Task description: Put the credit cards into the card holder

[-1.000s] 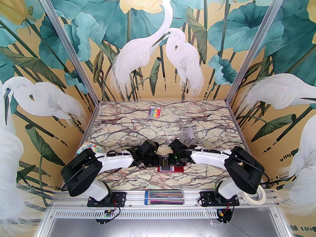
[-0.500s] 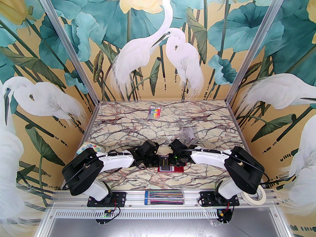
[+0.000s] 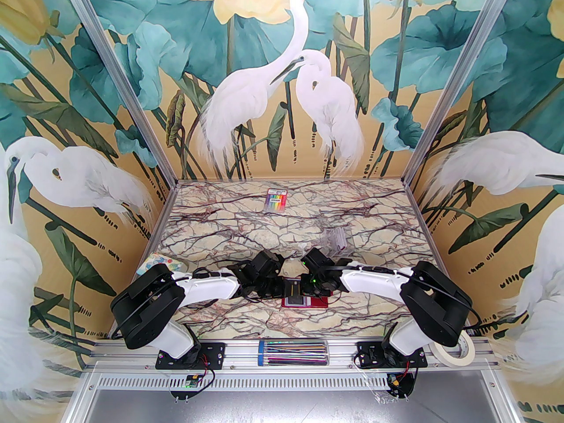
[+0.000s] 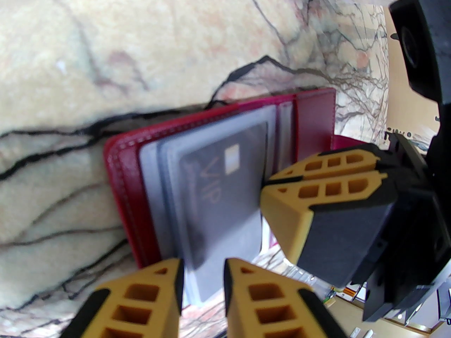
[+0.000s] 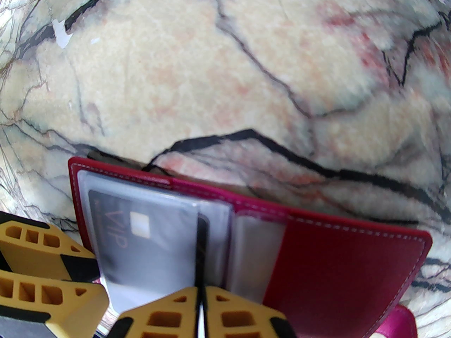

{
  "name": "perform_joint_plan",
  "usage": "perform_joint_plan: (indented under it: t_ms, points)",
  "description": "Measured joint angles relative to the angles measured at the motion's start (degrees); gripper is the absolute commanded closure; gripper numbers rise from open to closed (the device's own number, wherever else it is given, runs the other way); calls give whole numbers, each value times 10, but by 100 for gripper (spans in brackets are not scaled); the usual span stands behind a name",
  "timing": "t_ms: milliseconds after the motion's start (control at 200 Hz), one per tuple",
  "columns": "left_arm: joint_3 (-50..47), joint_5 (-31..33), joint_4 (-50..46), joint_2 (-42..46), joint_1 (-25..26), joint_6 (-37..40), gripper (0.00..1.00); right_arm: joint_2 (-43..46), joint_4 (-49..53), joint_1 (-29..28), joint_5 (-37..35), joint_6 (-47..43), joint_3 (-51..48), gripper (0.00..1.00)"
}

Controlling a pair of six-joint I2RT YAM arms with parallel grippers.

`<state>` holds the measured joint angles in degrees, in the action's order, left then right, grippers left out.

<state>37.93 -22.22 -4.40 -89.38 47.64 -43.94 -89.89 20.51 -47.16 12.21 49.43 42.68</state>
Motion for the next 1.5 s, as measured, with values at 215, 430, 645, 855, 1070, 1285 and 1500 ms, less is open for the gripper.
perform_joint_plan:
  t_ms: [215, 430, 645, 855, 1070, 1285, 1500]
  points:
    - [0, -8, 6, 0, 0, 0, 74, 0, 0, 0, 0, 0, 0, 90]
    - [0, -11, 14, 0, 0, -1, 74, 1, 2, 0, 0, 0, 1, 88]
    - [0, -15, 21, 0, 0, -4, 75, 26, 21, 0, -7, 1, 0, 72]
    - [0, -29, 39, 1, 0, -15, 74, 75, 36, 0, -22, 5, -2, 61]
    - [7, -37, 53, 1, 11, -20, 74, 110, 44, 11, -36, 9, -18, 60]
    - [32, -37, 58, 0, 26, -22, 73, 167, 58, 38, -49, 16, -46, 57]
    - [67, -37, 60, -24, 42, -27, 68, 240, 75, 81, -54, 16, -76, 56]
